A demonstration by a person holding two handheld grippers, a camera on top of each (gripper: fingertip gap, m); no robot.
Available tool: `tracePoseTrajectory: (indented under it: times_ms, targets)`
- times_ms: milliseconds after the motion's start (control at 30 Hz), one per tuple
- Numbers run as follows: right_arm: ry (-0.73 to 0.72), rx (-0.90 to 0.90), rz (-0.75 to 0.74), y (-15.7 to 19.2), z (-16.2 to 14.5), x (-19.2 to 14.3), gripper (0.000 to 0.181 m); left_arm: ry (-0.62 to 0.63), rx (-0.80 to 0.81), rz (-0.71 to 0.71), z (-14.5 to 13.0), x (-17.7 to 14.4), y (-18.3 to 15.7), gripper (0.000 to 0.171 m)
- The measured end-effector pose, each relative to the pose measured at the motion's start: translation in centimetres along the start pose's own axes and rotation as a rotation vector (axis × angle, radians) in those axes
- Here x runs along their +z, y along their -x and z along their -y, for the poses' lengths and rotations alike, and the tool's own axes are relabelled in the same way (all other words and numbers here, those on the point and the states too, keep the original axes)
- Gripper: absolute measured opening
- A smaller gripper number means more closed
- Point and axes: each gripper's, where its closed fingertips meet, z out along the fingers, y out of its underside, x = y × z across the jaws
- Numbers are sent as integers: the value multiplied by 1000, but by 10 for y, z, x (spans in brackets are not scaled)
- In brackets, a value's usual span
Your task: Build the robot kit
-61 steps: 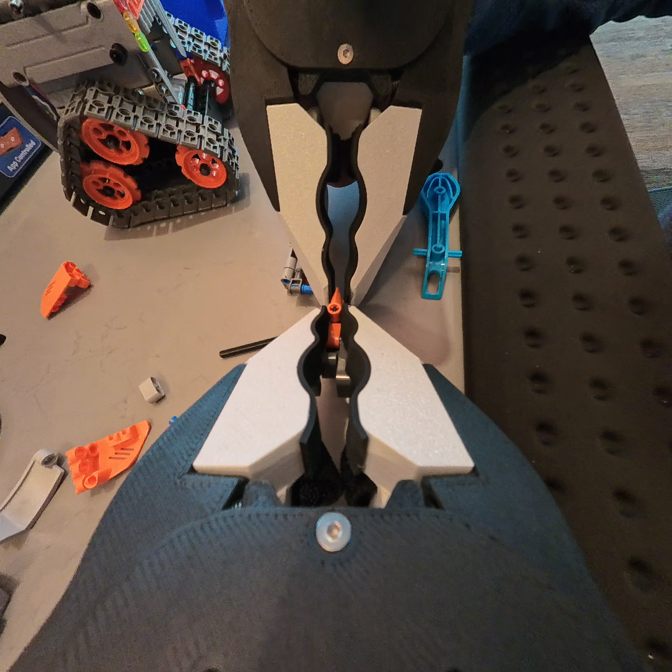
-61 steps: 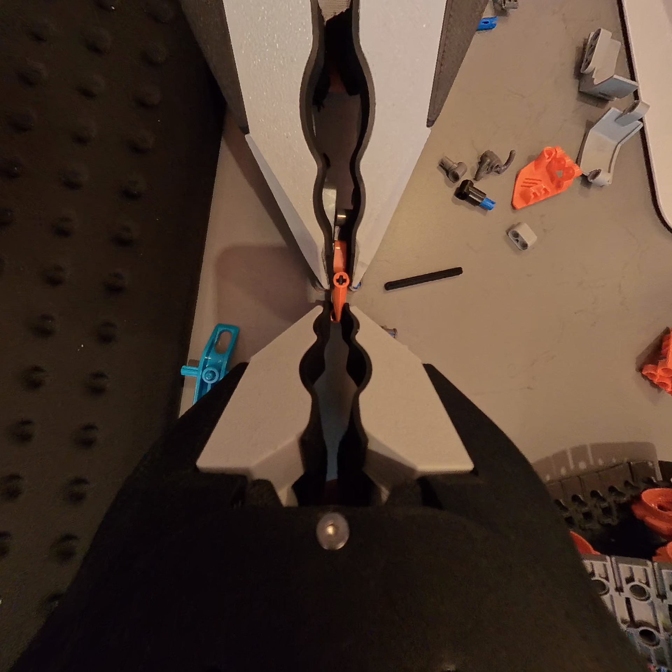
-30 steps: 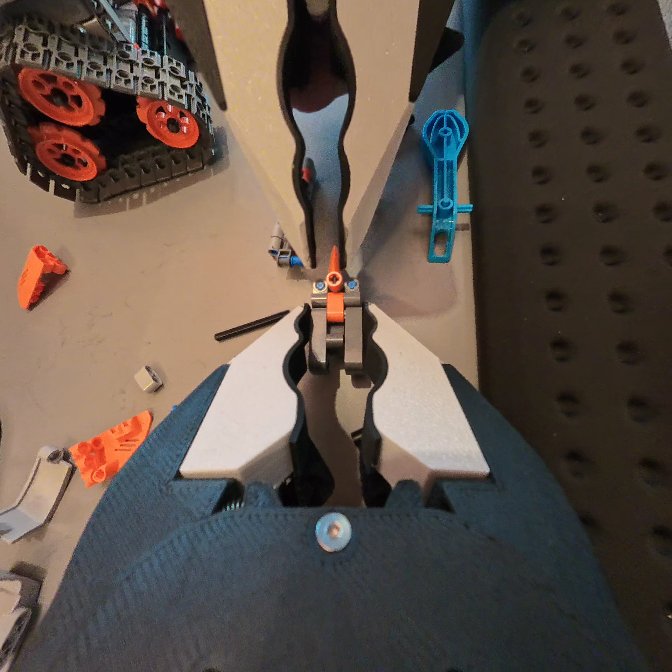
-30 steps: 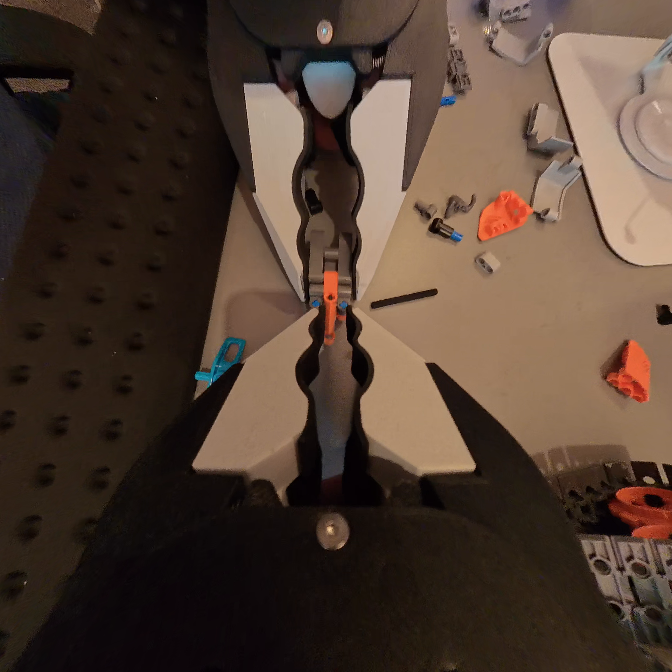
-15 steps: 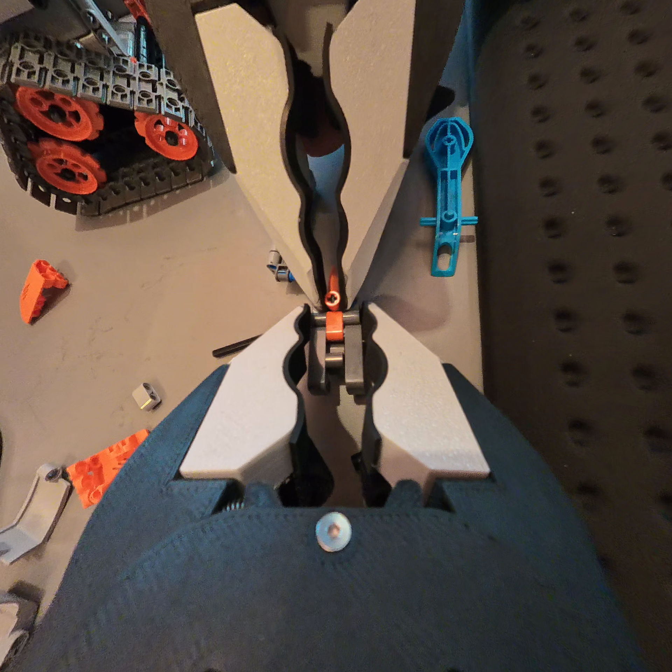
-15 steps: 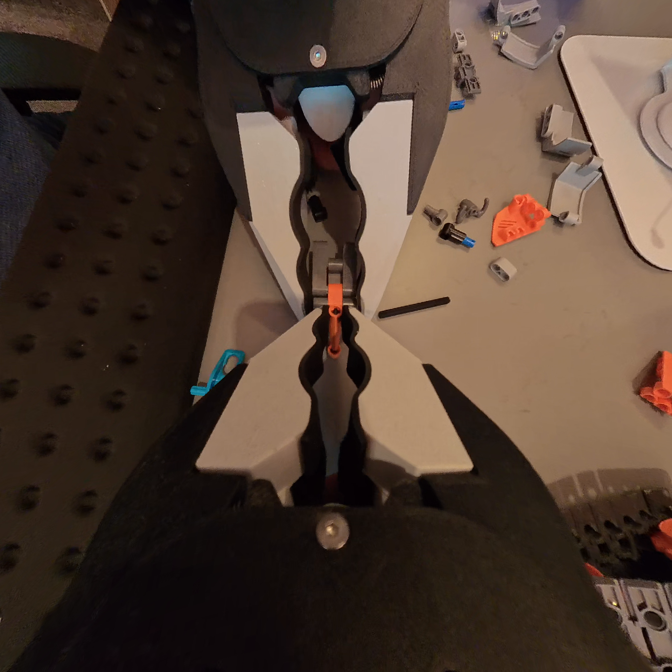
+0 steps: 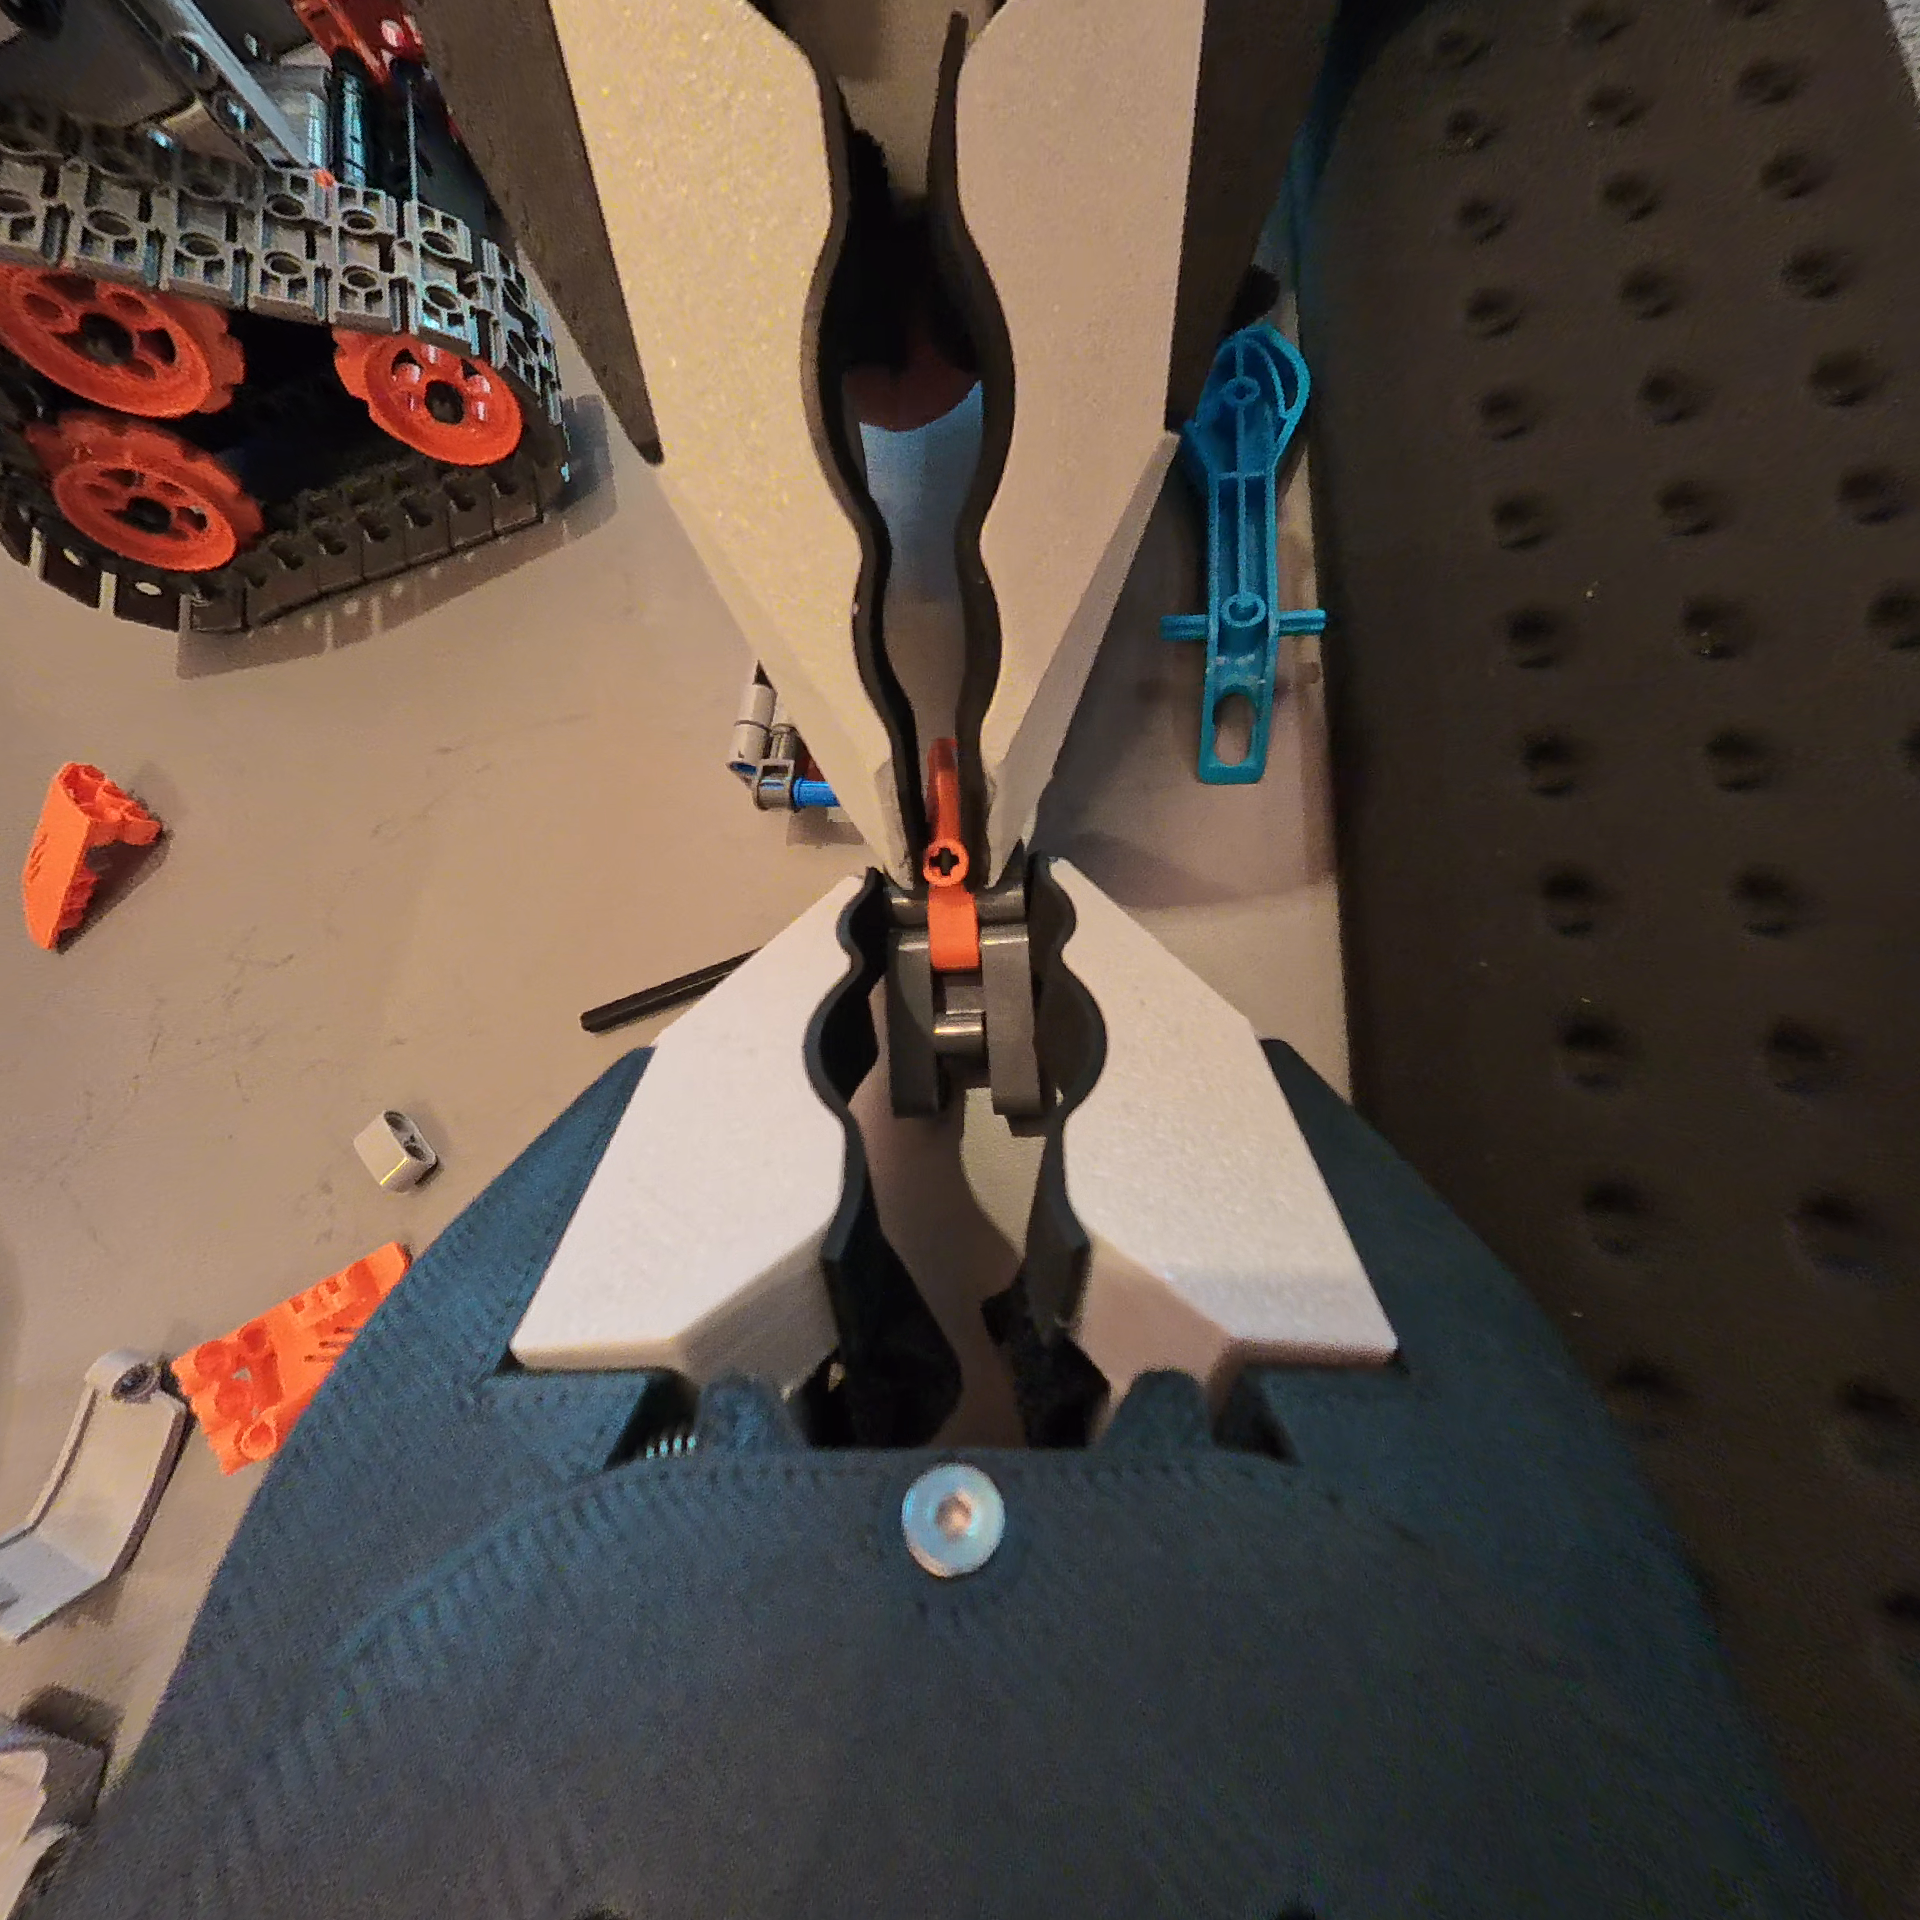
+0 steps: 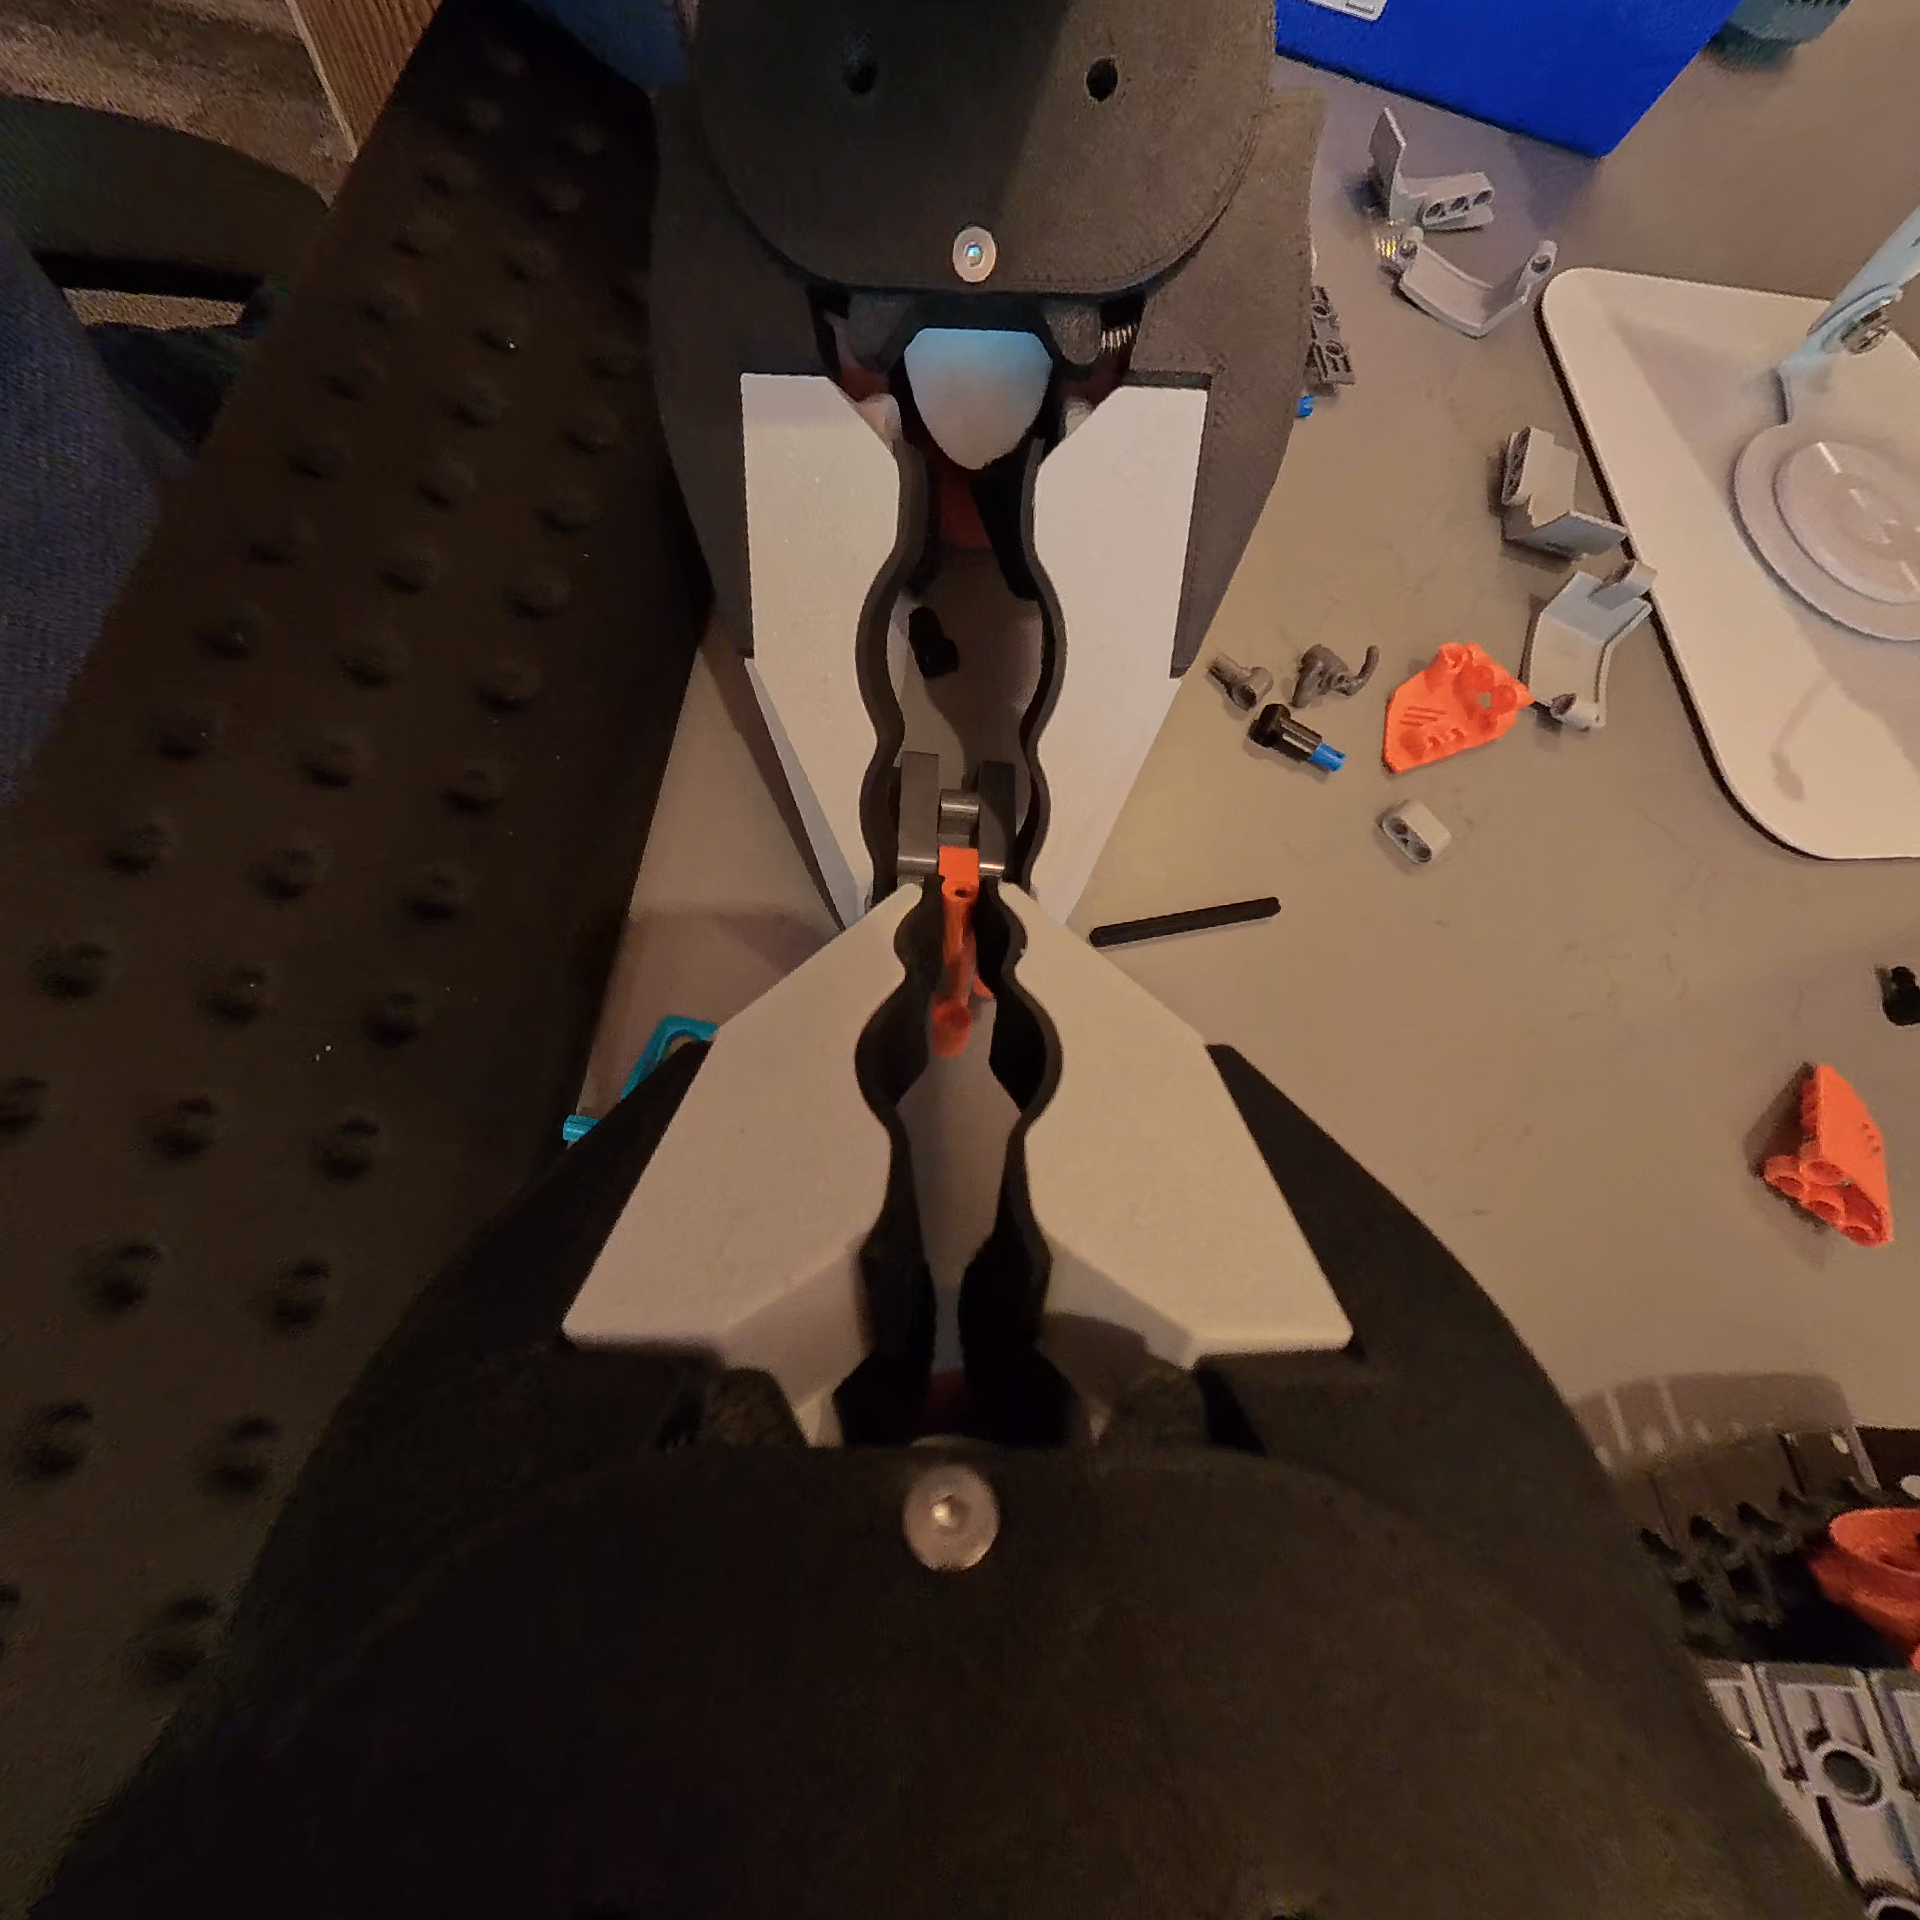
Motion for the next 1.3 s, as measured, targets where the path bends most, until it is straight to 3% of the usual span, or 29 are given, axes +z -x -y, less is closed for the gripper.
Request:
tracePoseTrajectory:
  times_ms: [333,633,900,933,1067,1167,1300]
  targets:
    - [-46,53,21,1,4,0,2,-1,8,-2,0,-1,-1,24]
    - [-25,-192,-75,5,5,0,3,-11,3,-16,1,-1,-4,25]
    - [-49,152,27,0,5,1,3,-5,3,-5,0,-1,-1,24]
    - [-48,132,21,0,5,1,3,-6,2,-7,0,-1,-1,24]
    - [8,-250,-114,4,5,0,2,-8,3,-15,1,0,-3,24]
    - [23,-334,-155,4,5,1,2,-12,1,-19,1,0,-3,24]
    - [-16,-102,-88,0,6,1,2,-11,3,-3,1,-1,-1,24]
